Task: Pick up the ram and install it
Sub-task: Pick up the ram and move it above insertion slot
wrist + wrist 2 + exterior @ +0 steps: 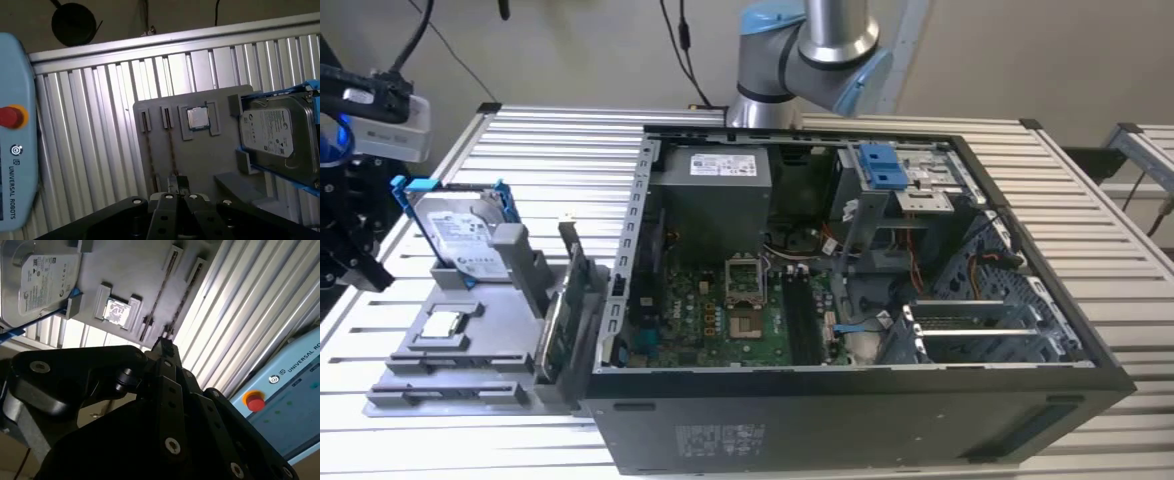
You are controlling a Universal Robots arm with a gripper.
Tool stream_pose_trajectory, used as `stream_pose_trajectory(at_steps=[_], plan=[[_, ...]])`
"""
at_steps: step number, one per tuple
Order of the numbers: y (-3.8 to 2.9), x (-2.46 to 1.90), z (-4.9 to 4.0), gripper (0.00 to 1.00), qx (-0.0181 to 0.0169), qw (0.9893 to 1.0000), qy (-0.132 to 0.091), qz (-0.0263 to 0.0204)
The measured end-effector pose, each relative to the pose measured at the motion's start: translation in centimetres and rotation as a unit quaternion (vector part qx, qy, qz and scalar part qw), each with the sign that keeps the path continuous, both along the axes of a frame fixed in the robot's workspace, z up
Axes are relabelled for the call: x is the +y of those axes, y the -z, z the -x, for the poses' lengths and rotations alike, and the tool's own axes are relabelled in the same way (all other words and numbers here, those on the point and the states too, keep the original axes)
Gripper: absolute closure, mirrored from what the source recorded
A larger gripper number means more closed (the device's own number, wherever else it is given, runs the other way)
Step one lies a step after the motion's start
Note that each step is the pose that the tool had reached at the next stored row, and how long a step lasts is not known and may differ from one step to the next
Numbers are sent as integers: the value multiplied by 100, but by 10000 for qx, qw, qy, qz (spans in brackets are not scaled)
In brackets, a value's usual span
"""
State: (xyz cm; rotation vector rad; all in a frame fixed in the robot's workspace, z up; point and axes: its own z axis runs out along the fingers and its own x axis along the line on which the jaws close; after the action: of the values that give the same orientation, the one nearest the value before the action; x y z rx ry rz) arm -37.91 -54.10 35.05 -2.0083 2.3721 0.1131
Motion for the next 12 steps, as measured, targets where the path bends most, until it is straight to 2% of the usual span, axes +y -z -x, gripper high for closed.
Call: stream_pose_trajectory(at_steps=[4,12], plan=[[3,-3,0,89,-11,9999,-142,-5],[4,-3,4,89,-11,9999,-142,-6]])
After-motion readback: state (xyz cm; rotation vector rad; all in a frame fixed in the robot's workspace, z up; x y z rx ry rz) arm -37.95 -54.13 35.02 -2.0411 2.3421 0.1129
